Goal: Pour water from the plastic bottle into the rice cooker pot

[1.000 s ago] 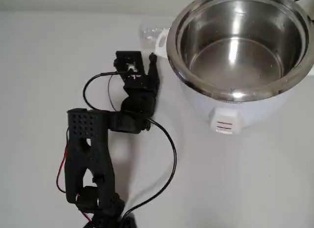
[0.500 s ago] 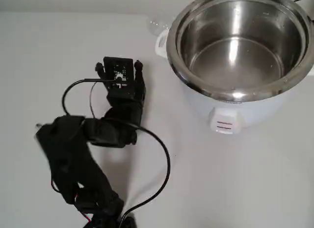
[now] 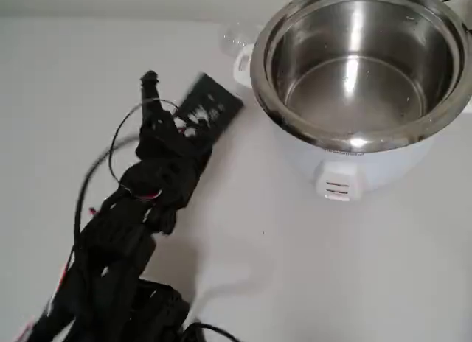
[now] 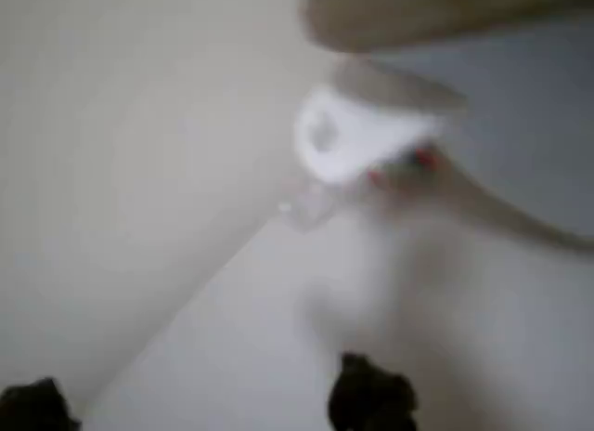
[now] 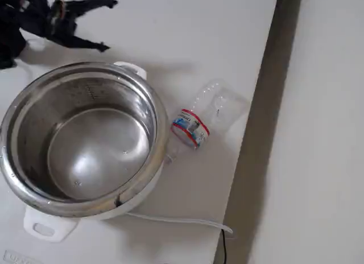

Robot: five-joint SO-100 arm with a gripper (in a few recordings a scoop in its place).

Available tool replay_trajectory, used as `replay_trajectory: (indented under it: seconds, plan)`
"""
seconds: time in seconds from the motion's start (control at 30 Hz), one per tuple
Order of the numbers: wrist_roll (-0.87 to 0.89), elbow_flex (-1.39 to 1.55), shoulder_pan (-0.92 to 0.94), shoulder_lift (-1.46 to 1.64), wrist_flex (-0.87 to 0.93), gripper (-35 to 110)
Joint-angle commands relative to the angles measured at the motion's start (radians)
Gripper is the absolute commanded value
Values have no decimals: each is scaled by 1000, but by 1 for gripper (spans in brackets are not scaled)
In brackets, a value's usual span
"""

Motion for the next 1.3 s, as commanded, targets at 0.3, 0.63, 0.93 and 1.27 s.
replay_trajectory:
  seconds: [0.3,0.63,0.93,1.27]
  plan:
    - [525,51,54,647,1106,0]
    - [554,242,164,644,1163,0]
    - [555,242,166,644,1163,0]
    - [555,242,166,644,1163,0]
